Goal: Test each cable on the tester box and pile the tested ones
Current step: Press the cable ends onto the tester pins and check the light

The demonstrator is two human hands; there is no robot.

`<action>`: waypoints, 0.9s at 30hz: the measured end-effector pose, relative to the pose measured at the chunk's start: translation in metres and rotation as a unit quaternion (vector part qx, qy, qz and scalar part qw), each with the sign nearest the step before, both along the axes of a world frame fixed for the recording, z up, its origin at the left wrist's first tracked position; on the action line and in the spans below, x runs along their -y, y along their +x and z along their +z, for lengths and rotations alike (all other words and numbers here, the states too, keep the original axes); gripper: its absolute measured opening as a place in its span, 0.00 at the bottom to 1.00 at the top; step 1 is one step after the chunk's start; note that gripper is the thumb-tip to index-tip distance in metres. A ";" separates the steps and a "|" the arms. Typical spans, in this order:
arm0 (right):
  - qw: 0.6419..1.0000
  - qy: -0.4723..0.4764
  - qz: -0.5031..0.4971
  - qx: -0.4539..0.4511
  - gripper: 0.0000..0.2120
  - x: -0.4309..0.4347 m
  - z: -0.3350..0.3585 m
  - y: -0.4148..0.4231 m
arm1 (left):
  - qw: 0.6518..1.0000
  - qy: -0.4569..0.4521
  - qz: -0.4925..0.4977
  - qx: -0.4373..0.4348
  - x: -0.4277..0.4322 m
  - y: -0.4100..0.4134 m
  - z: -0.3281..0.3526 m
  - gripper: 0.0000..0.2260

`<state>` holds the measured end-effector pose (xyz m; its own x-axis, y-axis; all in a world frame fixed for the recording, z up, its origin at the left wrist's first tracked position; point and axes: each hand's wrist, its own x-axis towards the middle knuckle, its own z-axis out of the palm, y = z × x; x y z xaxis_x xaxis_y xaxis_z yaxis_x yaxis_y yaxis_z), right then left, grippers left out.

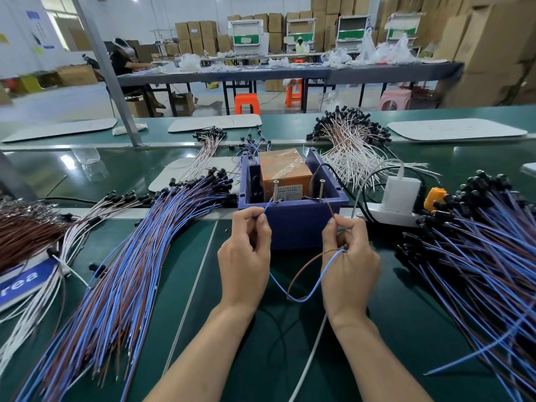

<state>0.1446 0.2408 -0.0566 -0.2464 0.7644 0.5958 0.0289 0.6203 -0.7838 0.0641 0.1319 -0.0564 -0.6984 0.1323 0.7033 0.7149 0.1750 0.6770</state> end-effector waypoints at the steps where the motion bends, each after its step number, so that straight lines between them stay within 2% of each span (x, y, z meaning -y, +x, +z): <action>1: 1.000 -0.001 0.000 0.000 0.02 0.000 0.000 0.000 | 1.000 0.000 -0.002 -0.001 0.000 0.000 0.000 0.03; 27: 1.000 -0.002 0.005 0.010 0.03 0.000 0.000 -0.001 | 1.000 0.002 -0.008 0.000 0.000 0.001 0.001 0.04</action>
